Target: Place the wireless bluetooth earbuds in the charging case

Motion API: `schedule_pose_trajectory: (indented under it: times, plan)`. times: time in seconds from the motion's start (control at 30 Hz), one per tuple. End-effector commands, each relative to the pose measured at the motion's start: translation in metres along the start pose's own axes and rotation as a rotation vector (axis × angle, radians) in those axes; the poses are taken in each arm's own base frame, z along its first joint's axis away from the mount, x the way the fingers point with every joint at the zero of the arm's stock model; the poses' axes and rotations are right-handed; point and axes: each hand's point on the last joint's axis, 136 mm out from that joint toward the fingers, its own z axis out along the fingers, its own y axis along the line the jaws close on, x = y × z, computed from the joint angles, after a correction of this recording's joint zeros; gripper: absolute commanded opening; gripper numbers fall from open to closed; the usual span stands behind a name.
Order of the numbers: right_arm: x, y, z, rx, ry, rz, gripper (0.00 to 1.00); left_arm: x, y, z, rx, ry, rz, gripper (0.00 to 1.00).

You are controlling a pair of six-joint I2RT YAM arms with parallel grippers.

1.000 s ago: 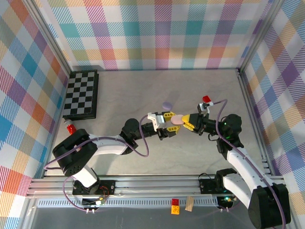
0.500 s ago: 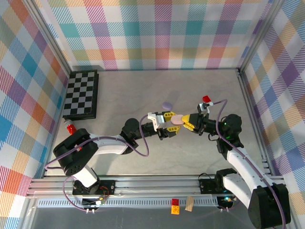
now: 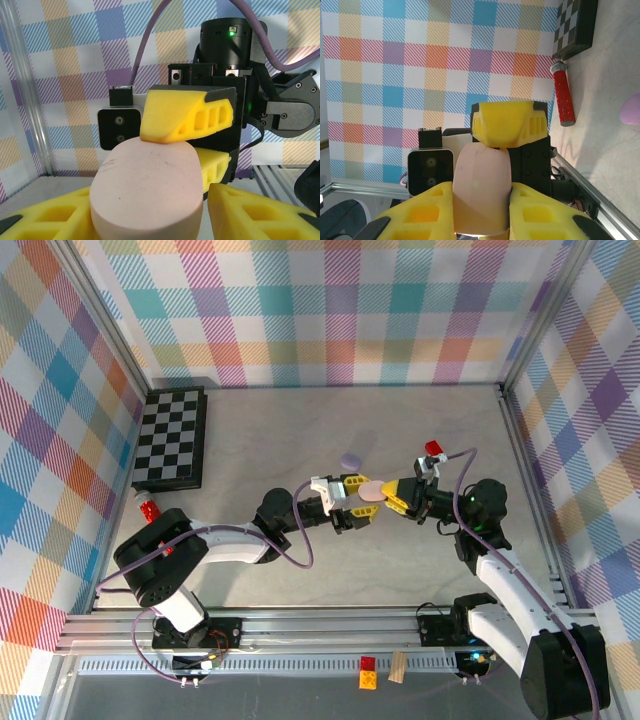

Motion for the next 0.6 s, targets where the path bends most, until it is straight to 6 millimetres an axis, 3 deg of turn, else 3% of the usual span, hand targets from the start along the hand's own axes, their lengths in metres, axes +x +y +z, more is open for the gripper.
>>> schedule_pose_trajectory:
  times: [0.0, 0.57]
  plan:
    - [-0.0025, 0.0154, 0.0004, -0.027, -0.011, -0.066, 0.12, -0.0114, -0.0011, 0.0033, 0.031, -0.044, 0.035, 0.53]
    - [-0.0016, 0.0136, -0.0001, -0.02, -0.012, -0.065, 0.12, -0.0135, -0.0001, 0.0064, 0.037, -0.05, 0.025, 0.51]
